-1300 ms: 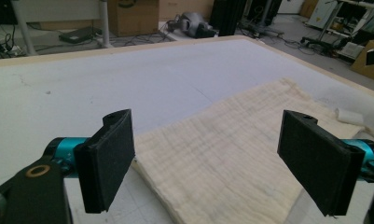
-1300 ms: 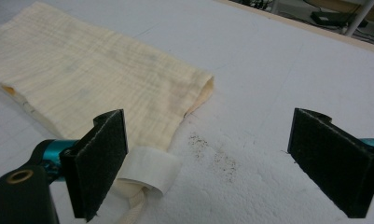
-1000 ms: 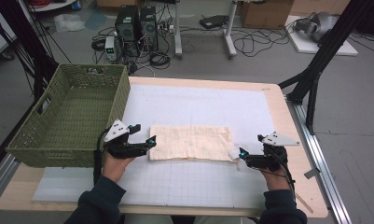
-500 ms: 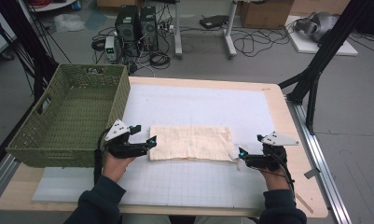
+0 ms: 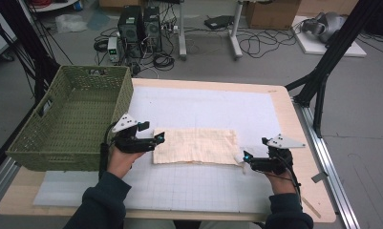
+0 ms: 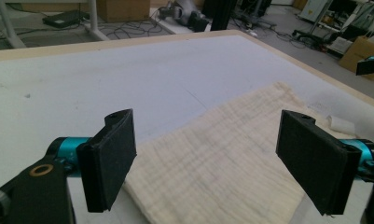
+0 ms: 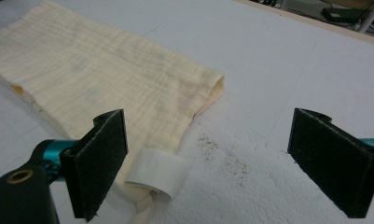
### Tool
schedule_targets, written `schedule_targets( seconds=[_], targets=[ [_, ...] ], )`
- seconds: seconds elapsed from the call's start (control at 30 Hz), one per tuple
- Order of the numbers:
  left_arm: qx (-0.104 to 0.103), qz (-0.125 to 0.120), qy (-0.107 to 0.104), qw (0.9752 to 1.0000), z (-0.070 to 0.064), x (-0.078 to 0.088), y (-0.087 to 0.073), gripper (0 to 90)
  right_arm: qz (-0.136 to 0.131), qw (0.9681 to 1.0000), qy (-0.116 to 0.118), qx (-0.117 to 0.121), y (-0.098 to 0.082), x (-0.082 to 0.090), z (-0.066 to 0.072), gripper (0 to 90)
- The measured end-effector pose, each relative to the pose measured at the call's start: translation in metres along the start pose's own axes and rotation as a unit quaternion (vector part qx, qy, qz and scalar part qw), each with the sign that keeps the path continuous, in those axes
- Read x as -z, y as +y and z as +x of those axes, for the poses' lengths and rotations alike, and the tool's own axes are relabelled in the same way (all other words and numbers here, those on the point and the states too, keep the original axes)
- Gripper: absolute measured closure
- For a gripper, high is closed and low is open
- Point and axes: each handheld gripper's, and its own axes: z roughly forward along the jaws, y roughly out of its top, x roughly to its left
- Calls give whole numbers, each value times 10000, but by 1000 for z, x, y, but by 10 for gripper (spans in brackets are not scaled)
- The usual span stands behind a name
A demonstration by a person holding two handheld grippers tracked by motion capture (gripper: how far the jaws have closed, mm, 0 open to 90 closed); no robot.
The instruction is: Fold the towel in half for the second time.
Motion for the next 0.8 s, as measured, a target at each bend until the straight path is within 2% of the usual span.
schedule_targets(
  seconds=[0.1, 0.3, 0.53, 0.67, 0.8],
  targets=[
    [50, 90, -64, 9999, 2, -9, 7, 216, 13, 10000, 27, 15, 1, -1, 1, 112],
    [-23, 306, 117, 9995, 12, -28, 16, 266, 23, 10000, 62, 40, 2, -3, 1, 113],
    [29, 599, 305, 9977, 27, -44, 7, 356, 45, 9999, 104, 44, 2, -4, 2, 112],
    [0, 840, 486, 9953, 35, -53, 0, 379, 77, 9999, 126, 39, 1, -5, 2, 113],
    [-106, 1122, 613, 9917, 38, -61, -7, 405, 110, 9998, 134, 56, 1, -6, 3, 112]
  ],
)
